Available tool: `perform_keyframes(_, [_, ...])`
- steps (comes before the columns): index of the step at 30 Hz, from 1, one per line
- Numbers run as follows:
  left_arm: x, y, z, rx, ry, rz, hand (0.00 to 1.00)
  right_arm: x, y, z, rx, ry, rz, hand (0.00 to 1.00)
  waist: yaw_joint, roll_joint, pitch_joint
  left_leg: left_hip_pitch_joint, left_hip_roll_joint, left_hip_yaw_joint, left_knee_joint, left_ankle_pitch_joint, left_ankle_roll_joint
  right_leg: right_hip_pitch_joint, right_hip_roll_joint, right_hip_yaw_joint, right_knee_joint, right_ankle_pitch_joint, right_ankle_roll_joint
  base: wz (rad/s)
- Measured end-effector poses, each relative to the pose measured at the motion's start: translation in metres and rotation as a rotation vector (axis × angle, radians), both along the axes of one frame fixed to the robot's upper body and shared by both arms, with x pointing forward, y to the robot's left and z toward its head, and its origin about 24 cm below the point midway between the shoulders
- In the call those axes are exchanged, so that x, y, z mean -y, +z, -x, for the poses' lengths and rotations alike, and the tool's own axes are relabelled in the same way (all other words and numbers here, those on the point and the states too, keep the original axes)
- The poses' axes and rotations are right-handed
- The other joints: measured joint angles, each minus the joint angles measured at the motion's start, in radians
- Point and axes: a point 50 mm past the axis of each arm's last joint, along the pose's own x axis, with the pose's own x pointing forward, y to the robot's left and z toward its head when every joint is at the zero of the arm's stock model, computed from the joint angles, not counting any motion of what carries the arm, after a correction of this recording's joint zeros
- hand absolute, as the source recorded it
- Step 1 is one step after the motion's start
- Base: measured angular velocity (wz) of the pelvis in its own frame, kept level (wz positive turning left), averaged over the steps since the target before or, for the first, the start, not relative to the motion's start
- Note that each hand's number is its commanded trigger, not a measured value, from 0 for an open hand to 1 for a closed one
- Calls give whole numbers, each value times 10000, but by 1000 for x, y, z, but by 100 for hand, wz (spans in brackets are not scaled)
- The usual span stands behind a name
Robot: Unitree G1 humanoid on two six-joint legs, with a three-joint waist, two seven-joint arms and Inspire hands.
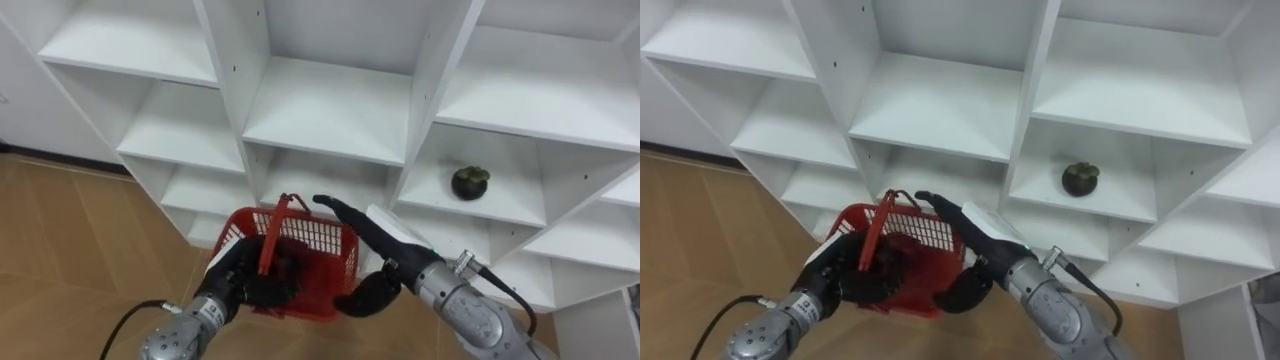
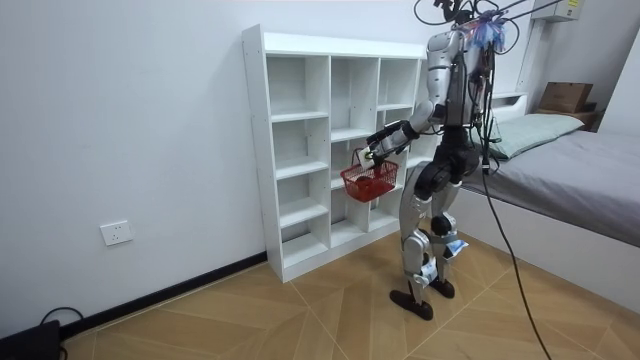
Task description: Collect fruits from the closet
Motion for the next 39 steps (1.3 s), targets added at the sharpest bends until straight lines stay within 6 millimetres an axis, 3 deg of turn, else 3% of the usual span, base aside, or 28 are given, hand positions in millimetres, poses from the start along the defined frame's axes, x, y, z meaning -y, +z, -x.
perform_keyframes(17, [0,-1,1,-45,102,69,100,6,0,-1,181,-368,68,0,-32,-11,8,241,-3,96,-101,1,0,147,-37,-54,15,-25,-3,-1])
perform_keyframes(25, [-7,-6,10,-261,630,93,100,29,-2,0,524,-2105,-199,0,-339,-67,-11,226,-11,76,-130,2,1,196,-46,-90,-130,-20,10,1])
perform_keyframes(33, [-12,-1,7,27,1014,141,100,54,0,2,908,-3648,-295,0,-554,-70,-22,209,5,182,-185,1,-1,155,-33,-52,-162,-20,9,-1])
perform_keyframes(39, [-19,1,6,160,1422,171,100,69,-13,12,507,-4735,-353,0,-582,-35,-49,233,14,201,-191,1,-1,181,-23,-55,-177,-19,7,0])
